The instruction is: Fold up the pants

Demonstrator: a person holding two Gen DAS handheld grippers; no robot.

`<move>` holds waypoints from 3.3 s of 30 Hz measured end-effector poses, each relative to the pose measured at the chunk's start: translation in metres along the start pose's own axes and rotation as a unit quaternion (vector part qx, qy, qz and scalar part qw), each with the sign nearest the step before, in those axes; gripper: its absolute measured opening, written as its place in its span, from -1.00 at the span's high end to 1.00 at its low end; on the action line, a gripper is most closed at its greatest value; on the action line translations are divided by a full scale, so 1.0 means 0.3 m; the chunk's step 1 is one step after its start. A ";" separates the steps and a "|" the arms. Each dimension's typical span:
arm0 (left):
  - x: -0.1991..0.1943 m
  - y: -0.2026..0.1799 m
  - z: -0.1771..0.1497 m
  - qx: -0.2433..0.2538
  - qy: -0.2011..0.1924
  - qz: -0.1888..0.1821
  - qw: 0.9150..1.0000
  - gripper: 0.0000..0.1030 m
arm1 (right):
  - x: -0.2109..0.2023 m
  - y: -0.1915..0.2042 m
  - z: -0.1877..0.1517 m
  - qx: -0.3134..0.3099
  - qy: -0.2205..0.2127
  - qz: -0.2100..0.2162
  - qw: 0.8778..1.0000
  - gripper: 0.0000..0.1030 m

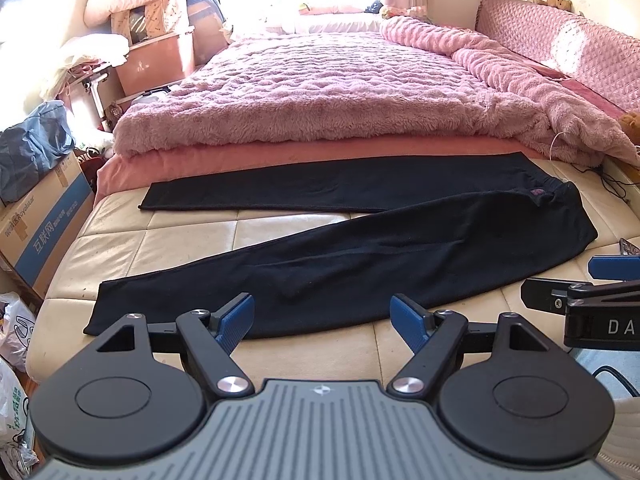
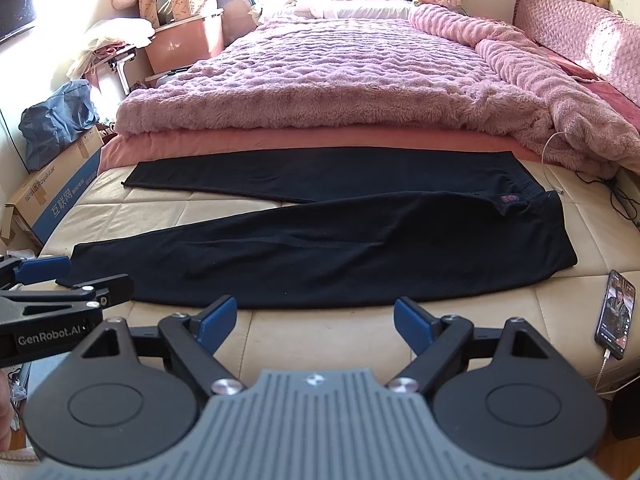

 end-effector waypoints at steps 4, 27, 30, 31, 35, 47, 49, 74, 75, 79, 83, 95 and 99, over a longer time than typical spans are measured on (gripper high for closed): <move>-0.001 0.000 -0.001 0.000 0.000 0.000 1.000 -0.76 | -0.001 0.004 -0.002 -0.001 -0.001 -0.001 1.000 -0.59; 0.000 0.000 -0.003 0.000 -0.001 0.000 1.000 -0.76 | -0.002 0.005 -0.001 -0.001 -0.001 -0.001 1.000 -0.59; 0.000 0.000 -0.003 0.000 -0.001 0.000 1.000 -0.76 | -0.003 0.005 -0.001 -0.001 -0.001 -0.001 1.000 -0.59; 0.000 0.000 -0.003 0.000 -0.001 0.000 1.000 -0.76 | -0.003 0.005 0.000 0.000 -0.001 -0.001 1.000 -0.59; 0.000 0.000 -0.004 0.000 -0.001 0.000 1.000 -0.76 | -0.004 0.005 -0.001 -0.001 -0.001 -0.001 1.000 -0.59; 0.001 0.000 -0.006 0.000 -0.001 0.000 1.000 -0.76 | -0.005 0.005 -0.001 0.000 -0.001 -0.001 1.000 -0.59; 0.001 0.000 -0.006 0.000 -0.001 0.000 1.000 -0.76 | -0.005 0.005 0.000 0.000 0.000 0.000 1.000 -0.59; 0.012 0.097 0.058 -0.028 -0.048 0.005 0.998 -0.57 | 0.012 -0.069 0.051 0.022 -0.033 0.001 0.999 -0.59; 0.018 0.115 0.069 -0.028 -0.057 0.011 0.998 -0.55 | 0.008 -0.085 0.065 0.023 -0.052 0.002 0.998 -0.59; 0.059 0.190 0.108 -0.014 -0.073 0.028 0.997 -0.32 | -0.016 -0.164 0.122 0.010 -0.159 -0.017 0.987 -0.59; 0.134 0.258 0.120 0.036 -0.076 0.044 0.995 -0.17 | -0.009 -0.234 0.152 -0.043 -0.250 -0.045 0.966 -0.59; 0.420 0.540 -0.009 0.131 0.033 0.127 0.983 -0.15 | 0.424 -0.590 0.044 -0.199 -0.106 -0.133 0.965 0.27; 0.491 0.620 -0.066 0.132 0.077 0.135 0.979 -0.11 | 0.600 -0.842 0.005 -0.150 -0.018 -0.168 0.974 0.55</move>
Point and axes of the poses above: each gripper's, at about its wrist camera, not at the fingertips, and x roughly the way its jaws point, y to its left, z to its top, the point moved 7 cm from there along x, roughly the way its jaws point, and after that the axes turned 2 degrees about y, right-handed, at the moved point
